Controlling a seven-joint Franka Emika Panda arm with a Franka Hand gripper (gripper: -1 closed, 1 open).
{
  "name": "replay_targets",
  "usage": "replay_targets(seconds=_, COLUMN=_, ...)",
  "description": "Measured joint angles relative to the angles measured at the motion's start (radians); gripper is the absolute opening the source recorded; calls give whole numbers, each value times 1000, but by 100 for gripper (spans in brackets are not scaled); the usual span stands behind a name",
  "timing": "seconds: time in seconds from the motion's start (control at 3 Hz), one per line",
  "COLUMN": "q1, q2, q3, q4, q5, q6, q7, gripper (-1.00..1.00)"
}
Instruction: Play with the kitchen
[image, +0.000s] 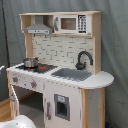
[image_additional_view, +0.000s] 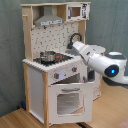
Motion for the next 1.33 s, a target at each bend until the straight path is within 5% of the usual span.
replay_targets(seconds=1.33, q1=122, q2=86, q3=-94, q4=0, q5=114, q6=-266, q7=-337, gripper=100)
